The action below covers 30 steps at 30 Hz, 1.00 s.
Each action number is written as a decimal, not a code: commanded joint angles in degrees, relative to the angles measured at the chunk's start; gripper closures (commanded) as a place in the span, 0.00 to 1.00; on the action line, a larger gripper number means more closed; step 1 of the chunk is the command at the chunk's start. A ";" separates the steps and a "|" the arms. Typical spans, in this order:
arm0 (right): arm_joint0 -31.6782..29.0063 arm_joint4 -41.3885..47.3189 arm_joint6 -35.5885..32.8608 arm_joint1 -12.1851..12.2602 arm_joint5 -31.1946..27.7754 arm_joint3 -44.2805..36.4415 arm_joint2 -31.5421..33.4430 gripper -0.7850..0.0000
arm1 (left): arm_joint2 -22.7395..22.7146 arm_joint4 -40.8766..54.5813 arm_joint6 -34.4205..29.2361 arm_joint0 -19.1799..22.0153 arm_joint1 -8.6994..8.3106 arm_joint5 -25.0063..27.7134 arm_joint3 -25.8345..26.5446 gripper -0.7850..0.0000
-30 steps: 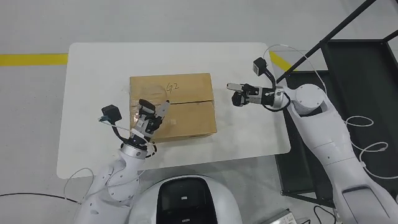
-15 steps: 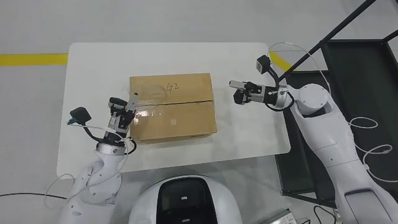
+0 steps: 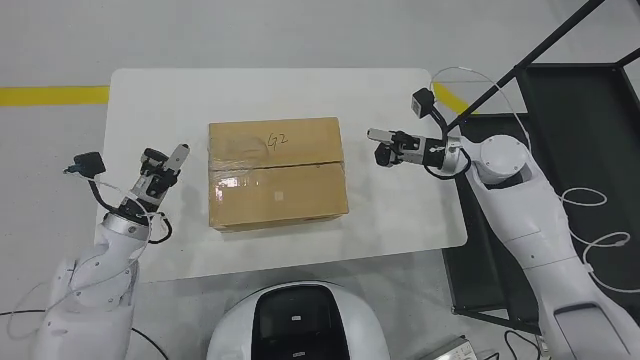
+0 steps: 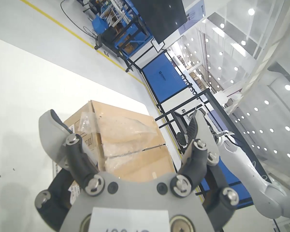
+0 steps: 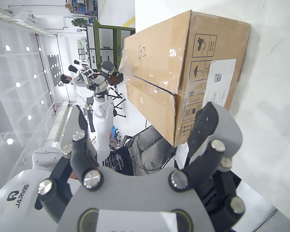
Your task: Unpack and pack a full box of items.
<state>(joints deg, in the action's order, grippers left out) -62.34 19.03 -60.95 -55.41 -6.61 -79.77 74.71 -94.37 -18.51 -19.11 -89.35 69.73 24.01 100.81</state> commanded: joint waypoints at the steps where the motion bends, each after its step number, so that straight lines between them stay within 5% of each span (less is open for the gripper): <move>1: -0.36 -0.12 0.26 0.06 -0.28 -0.20 0.26 0.00 | -1.59 2.33 -4.55 1.15 -0.42 0.48 -1.33 0.00; 8: -2.62 -0.73 2.44 0.35 -3.86 -2.69 2.02 0.00 | -6.11 10.82 -18.47 4.53 -1.90 0.03 -5.56 0.00; 15: -2.41 -0.60 0.66 0.20 -6.17 -6.88 0.80 0.00 | -8.38 14.72 -24.21 7.74 -2.93 -0.32 -9.51 0.00; 22: 7.08 -2.31 -1.57 -2.11 -2.91 -7.16 -10.50 0.00 | -8.54 14.78 -28.88 10.50 -3.85 -1.67 -12.87 0.00; 30: 18.32 1.44 0.57 -7.02 -4.03 2.20 -24.03 0.00 | -9.94 21.19 -38.42 12.71 -5.02 -3.18 -16.19 0.00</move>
<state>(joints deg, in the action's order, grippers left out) -44.73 20.05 -60.41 -62.11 -10.26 -78.72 51.45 -104.27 2.39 -57.27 -76.68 64.74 20.90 84.72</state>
